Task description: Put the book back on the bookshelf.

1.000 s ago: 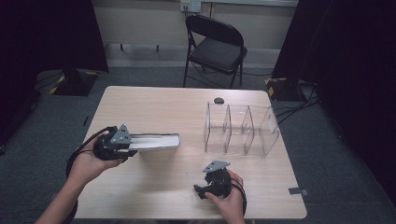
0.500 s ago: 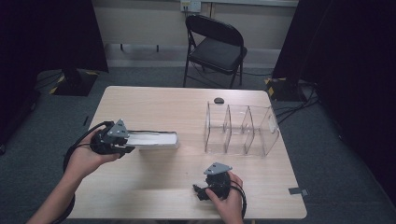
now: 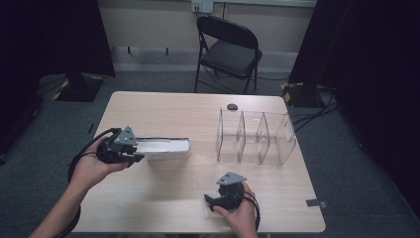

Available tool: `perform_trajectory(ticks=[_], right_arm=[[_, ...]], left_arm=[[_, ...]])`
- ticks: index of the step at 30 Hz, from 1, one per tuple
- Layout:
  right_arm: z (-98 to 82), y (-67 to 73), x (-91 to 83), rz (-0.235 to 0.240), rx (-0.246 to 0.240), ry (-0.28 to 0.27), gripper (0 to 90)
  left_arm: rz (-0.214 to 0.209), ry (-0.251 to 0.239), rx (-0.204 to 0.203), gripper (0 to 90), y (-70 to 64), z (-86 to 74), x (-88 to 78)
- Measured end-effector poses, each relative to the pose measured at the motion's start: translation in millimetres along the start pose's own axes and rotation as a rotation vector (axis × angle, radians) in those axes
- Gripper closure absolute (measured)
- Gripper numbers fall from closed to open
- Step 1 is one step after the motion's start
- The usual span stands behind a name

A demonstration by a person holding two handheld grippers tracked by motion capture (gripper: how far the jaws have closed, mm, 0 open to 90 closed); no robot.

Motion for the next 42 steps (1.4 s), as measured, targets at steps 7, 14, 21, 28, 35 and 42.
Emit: perform_trajectory(ticks=[7, 14, 21, 28, 35, 42], right_arm=[[1.0, -0.1, 0.2, 0.004, -0.002, 0.024, 9.7], [2.5, 1.4, -0.1, 0.012, -0.009, 0.047, 12.7], [7.8, 0.7, 1.1, 0.028, -0.055, 0.108, 15.5], [25.4, 4.8, -0.3, 0.054, -0.099, 0.117, 17.2], [30.3, 8.0, 2.7, 0.068, -0.113, 0.119, 17.2], [41.6, 7.1, -2.4, 0.07, -0.117, 0.071, 19.1]], left_arm=[[-0.003, -0.008, -0.003, 73.3, 2.1, 2.1, -1.3], [-0.001, -0.019, -0.006, 73.8, 5.5, 3.9, -2.4], [0.001, -0.021, -0.005, 73.8, 5.9, 2.5, -2.7], [0.002, -0.026, -0.015, 75.4, 9.6, 1.9, -4.6], [-0.003, -0.034, -0.022, 77.2, 12.0, 0.1, -5.4], [-0.004, -0.034, -0.023, 77.1, 9.9, -0.2, -5.7]])
Point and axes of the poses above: each handheld gripper's, and its own axes: x roughly forward along the jaws, z roughly out of its top, y roughly to its left, the point moved 9 cm from there along x, roughly forward along the jaws, and after that the axes turned 5 degrees about z, right-handed, at the moved point
